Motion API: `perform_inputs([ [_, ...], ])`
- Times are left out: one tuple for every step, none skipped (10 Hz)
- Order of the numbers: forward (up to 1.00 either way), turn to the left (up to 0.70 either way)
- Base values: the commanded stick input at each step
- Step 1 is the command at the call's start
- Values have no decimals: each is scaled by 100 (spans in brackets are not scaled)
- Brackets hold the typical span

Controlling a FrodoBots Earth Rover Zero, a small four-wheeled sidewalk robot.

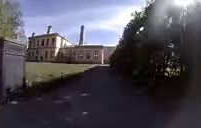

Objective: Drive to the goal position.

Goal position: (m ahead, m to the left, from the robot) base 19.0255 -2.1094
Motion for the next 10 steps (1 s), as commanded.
perform_inputs([
  [70,0],
  [70,0],
  [70,0],
  [70,0],
  [70,0],
  [70,0],
  [70,0],
  [70,0],
  [70,0],
  [70,0],
])
